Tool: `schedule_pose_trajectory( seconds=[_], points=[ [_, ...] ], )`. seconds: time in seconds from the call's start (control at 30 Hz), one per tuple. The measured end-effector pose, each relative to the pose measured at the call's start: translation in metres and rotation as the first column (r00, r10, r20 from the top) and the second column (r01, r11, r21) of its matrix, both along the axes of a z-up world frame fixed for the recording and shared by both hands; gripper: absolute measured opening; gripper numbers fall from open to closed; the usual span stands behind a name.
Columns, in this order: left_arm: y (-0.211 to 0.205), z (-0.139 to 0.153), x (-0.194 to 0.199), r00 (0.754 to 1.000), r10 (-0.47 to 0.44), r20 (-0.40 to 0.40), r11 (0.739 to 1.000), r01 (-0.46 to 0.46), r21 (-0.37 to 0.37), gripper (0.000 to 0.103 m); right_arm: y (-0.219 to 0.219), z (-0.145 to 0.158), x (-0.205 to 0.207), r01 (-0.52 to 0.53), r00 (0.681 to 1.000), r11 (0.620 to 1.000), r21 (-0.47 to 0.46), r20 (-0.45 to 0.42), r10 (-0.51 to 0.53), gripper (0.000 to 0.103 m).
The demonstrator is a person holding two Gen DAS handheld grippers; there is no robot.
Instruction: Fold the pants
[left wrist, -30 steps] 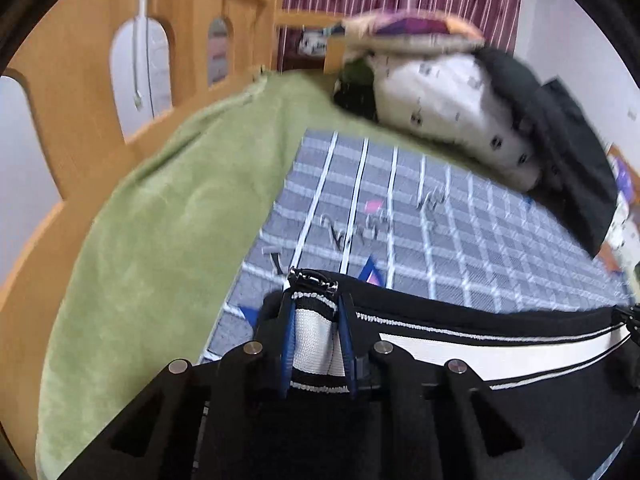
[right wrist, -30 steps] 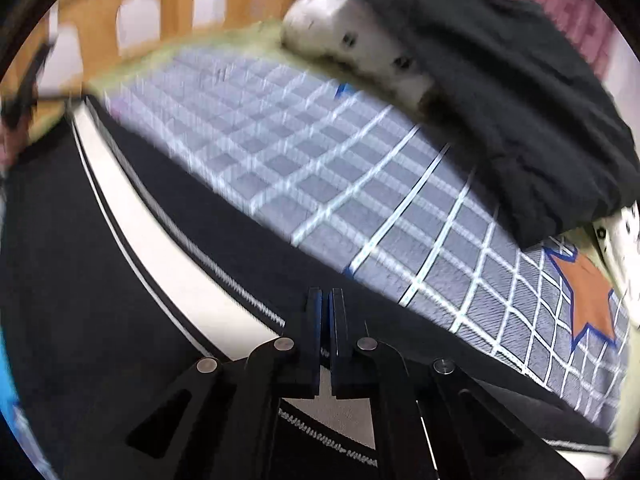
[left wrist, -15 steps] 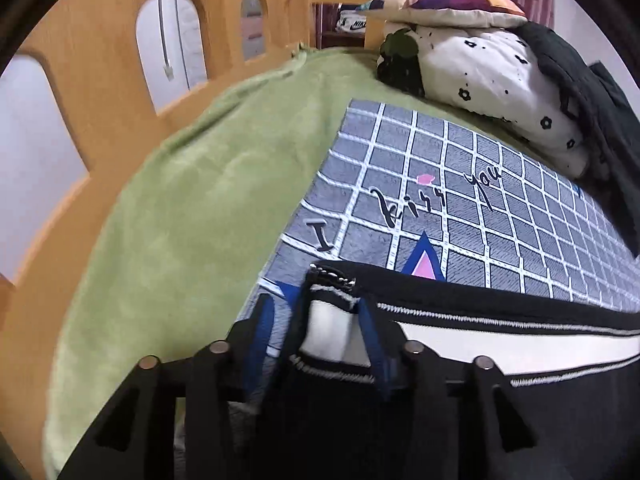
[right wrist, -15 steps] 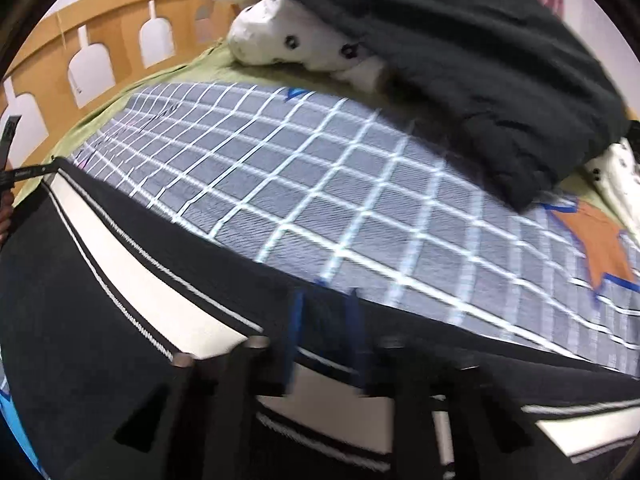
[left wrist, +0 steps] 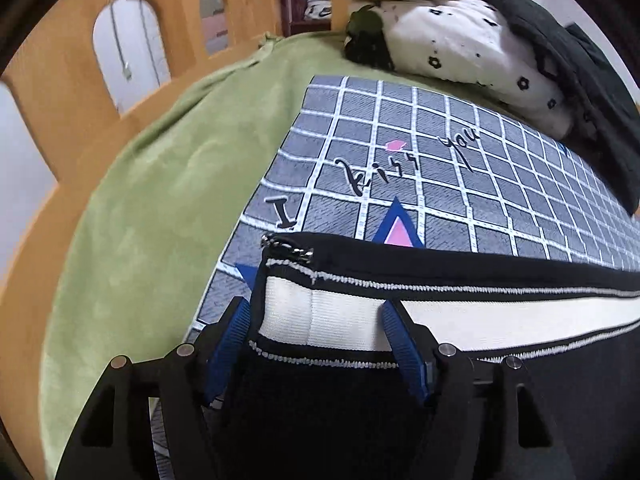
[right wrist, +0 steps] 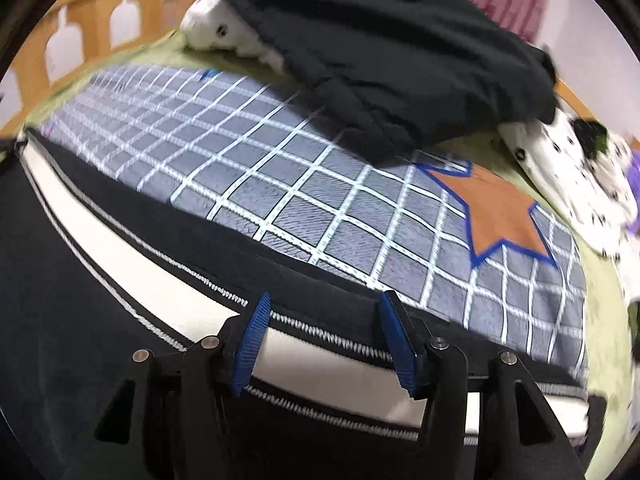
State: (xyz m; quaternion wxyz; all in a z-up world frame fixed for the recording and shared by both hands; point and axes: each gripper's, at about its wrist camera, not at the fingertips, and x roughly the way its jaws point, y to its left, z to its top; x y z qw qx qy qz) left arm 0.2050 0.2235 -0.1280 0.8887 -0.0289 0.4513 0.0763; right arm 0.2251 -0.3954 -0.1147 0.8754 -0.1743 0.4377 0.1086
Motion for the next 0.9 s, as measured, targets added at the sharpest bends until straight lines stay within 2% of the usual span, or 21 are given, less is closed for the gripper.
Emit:
schedule_pose_trajectory(
  seconds=[0.03, 0.13, 0.17, 0.2, 0.23, 0.3, 0.47, 0.53, 0.57, 0.6, 0.63, 0.67, 0.77, 0.8, 0.83, 0.87, 0.9],
  points=[
    [0.003, -0.001, 0.001, 1.000, 0.008, 0.000, 1.000, -0.008, -0.015, 0.067, 0.005, -0.003, 0.004, -0.019, 1.000, 1.000, -0.025, -0.003, 0.019, 0.063],
    [0.008, -0.003, 0.001, 1.000, 0.020, -0.010, 0.998, -0.021, -0.052, 0.069, 0.024, -0.015, 0.011, -0.108, 0.994, 0.992, -0.061, -0.018, 0.107, 0.062],
    [0.009, -0.003, 0.001, 1.000, 0.023, -0.013, 0.998, -0.024, -0.058, 0.069, 0.032, -0.022, 0.013, -0.132, 0.991, 0.988, -0.085, -0.041, 0.129, 0.047],
    [0.011, -0.003, -0.001, 0.999, 0.028, -0.017, 0.998, -0.029, -0.064, 0.069, 0.037, -0.024, 0.011, -0.160, 0.986, 0.984, -0.078, -0.053, 0.156, 0.021],
    [0.011, -0.003, -0.002, 0.999, 0.033, -0.019, 0.997, -0.034, -0.065, 0.069, 0.041, -0.024, 0.009, -0.190, 0.981, 0.979, -0.068, -0.061, 0.186, 0.010],
    [0.012, 0.001, -0.007, 0.999, 0.037, -0.013, 0.997, -0.038, -0.068, 0.068, 0.046, -0.018, 0.004, -0.198, 0.980, 0.975, -0.102, -0.047, 0.194, 0.003],
    [0.000, 0.010, -0.015, 0.999, -0.003, 0.043, 1.000, 0.003, -0.012, 0.068, 0.016, 0.013, 0.000, -0.113, 0.991, 0.990, 0.080, 0.083, 0.106, 0.003],
    [-0.006, 0.009, -0.009, 0.999, -0.008, 0.036, 1.000, 0.008, -0.001, 0.068, 0.023, -0.003, 0.010, -0.084, 0.995, 0.995, 0.050, 0.065, 0.081, 0.003],
    [-0.008, 0.007, -0.005, 1.000, -0.008, 0.018, 1.000, 0.008, 0.004, 0.068, 0.033, -0.023, 0.017, -0.064, 0.997, 0.998, 0.000, 0.051, 0.064, 0.004],
    [-0.012, 0.003, 0.001, 1.000, 0.003, -0.020, 1.000, -0.002, 0.031, 0.068, 0.038, -0.033, 0.018, -0.053, 0.997, 0.998, -0.033, 0.055, 0.054, 0.005],
    [-0.014, 0.003, 0.002, 1.000, 0.006, -0.026, 0.999, -0.005, 0.041, 0.068, 0.042, -0.036, 0.017, -0.045, 0.995, 0.997, -0.060, 0.091, 0.050, 0.006],
    [-0.014, 0.005, 0.001, 1.000, 0.006, -0.017, 0.999, -0.005, 0.043, 0.068, 0.042, -0.034, 0.018, -0.027, 0.994, 0.998, -0.059, 0.100, 0.033, 0.009],
    [-0.013, 0.021, -0.010, 0.999, -0.014, 0.043, 0.999, 0.012, 0.032, 0.068, 0.022, -0.014, 0.017, 0.038, 0.996, 0.999, 0.022, 0.080, -0.040, 0.020],
    [-0.011, 0.025, -0.015, 0.998, -0.021, 0.063, 0.999, 0.019, 0.027, 0.068, 0.014, -0.007, 0.013, 0.063, 0.993, 0.998, 0.028, 0.101, -0.065, 0.029],
    [-0.009, 0.027, -0.017, 0.997, -0.026, 0.074, 0.999, 0.024, 0.021, 0.070, 0.002, 0.003, 0.005, 0.099, 0.984, 0.995, 0.032, 0.143, -0.102, 0.034],
    [-0.008, 0.026, -0.017, 0.997, -0.026, 0.074, 1.000, 0.025, 0.016, 0.070, -0.014, 0.013, -0.005, 0.137, 0.971, 0.989, 0.047, 0.193, -0.144, 0.045],
    [-0.007, 0.021, -0.015, 0.998, -0.026, 0.058, 1.000, 0.025, 0.015, 0.070, -0.024, 0.016, -0.011, 0.161, 0.962, 0.985, 0.060, 0.212, -0.170, 0.048]
  ],
)
